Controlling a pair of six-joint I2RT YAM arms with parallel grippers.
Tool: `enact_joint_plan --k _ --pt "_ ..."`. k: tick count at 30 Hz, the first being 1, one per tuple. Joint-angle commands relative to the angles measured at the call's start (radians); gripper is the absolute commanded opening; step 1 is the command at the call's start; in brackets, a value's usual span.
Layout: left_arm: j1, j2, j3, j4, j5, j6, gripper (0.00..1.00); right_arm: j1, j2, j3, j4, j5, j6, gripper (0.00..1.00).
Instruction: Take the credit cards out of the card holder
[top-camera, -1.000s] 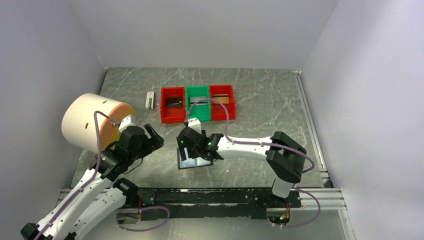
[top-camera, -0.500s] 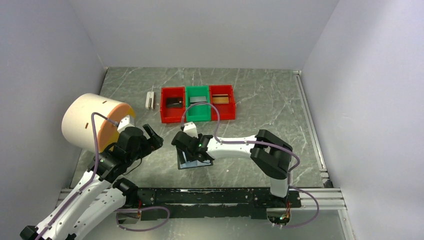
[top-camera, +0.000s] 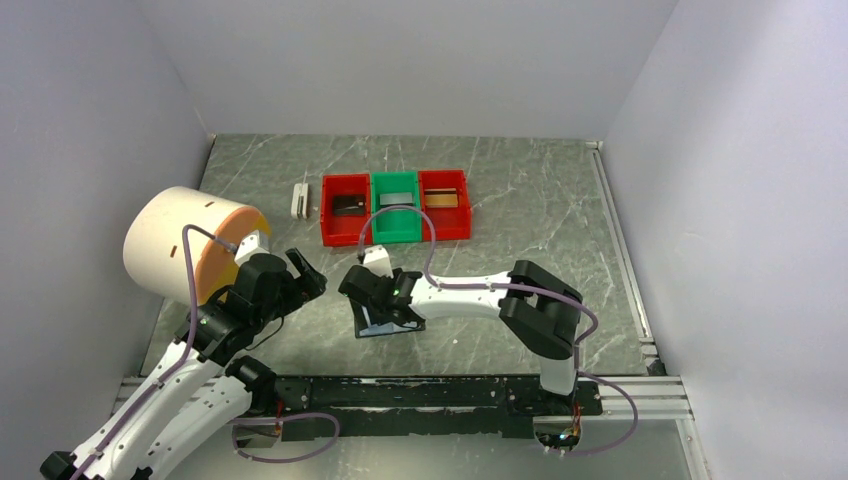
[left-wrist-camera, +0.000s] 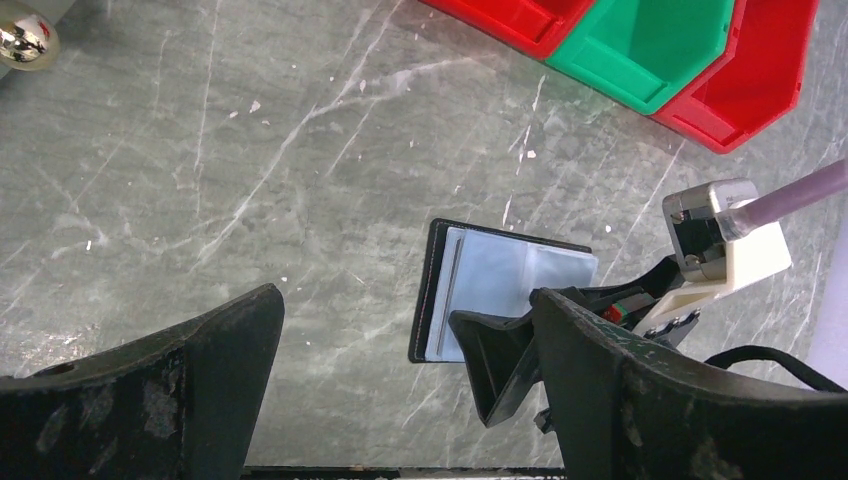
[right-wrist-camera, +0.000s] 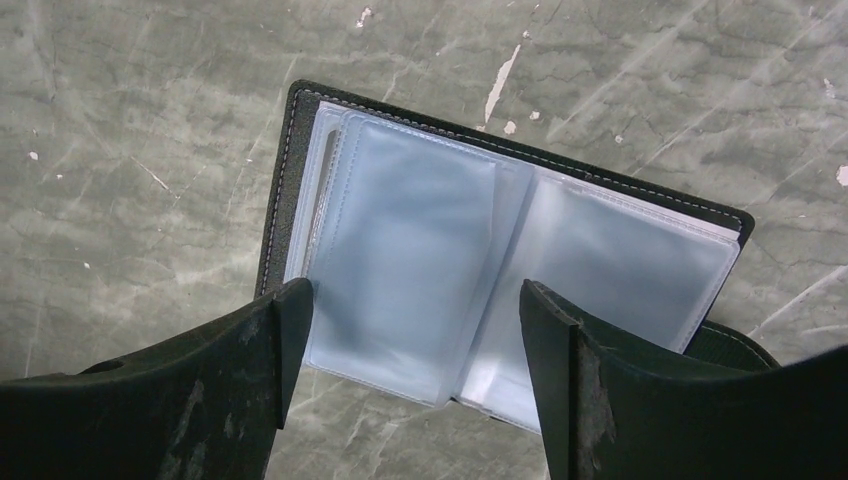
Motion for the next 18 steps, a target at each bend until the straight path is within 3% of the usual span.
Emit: enact_joint_plan --k 1,10,18 --pt "0.008 -0.01 0.009 -0.008 -0.022 -0.006 1.0 0.008 0.007 0.024 -0.015 0.02 0.0 0.79" --pt "0.007 -0.005 0.003 0.002 -0.008 0.001 1.0 0.007 0.067 0.006 -0.021 0.01 0.028 0.64" --pt "0.007 0.017 0.001 0.022 0.018 0.017 0.98 -0.021 -0.005 -0.058 0.061 -0.042 0.047 0.45"
